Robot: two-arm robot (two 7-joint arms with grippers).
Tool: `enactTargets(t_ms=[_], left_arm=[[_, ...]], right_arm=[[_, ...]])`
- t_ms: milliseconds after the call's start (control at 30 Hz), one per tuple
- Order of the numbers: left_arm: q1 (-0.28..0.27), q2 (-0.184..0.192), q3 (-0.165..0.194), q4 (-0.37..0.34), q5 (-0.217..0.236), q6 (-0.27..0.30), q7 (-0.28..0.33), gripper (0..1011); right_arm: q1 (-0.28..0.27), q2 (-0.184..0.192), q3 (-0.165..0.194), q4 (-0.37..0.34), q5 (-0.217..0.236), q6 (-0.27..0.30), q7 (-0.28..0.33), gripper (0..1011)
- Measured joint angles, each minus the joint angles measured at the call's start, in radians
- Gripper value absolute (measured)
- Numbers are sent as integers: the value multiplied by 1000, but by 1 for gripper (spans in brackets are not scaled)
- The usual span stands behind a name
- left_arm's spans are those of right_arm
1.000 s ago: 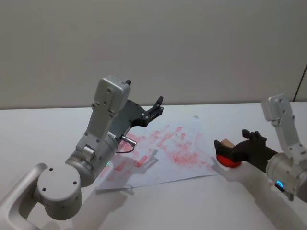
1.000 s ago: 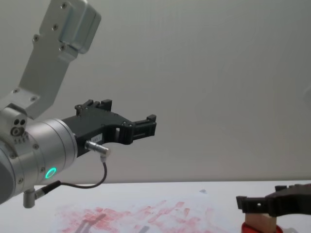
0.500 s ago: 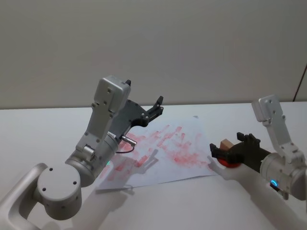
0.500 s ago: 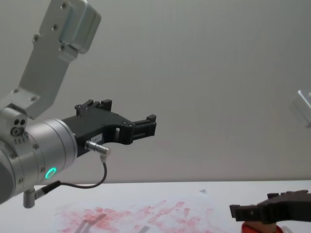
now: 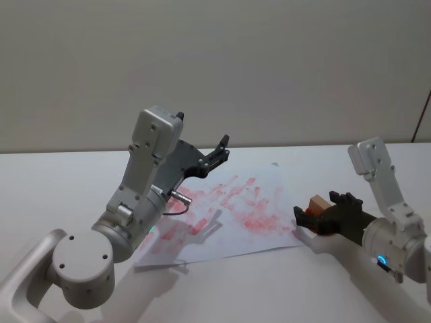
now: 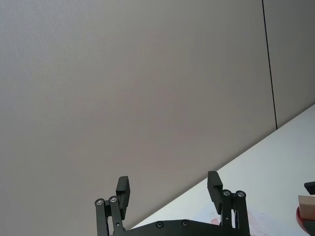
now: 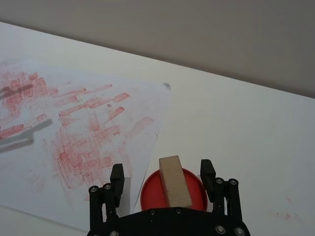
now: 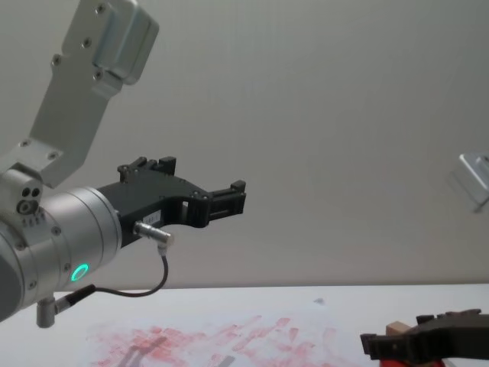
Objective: Use the one hand to pick up the stamp and affix it onto the A4 paper.
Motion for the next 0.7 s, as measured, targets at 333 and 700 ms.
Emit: enactTargets(t_ms=[333, 700], left_arm=[[0, 0, 0, 0, 0, 0, 0, 1001], [0, 0, 0, 0, 0, 0, 0, 1001]], right_arm=[[1, -1, -2, 5, -4, 2, 1, 719], [2, -2, -3, 7, -6, 4, 2, 359]])
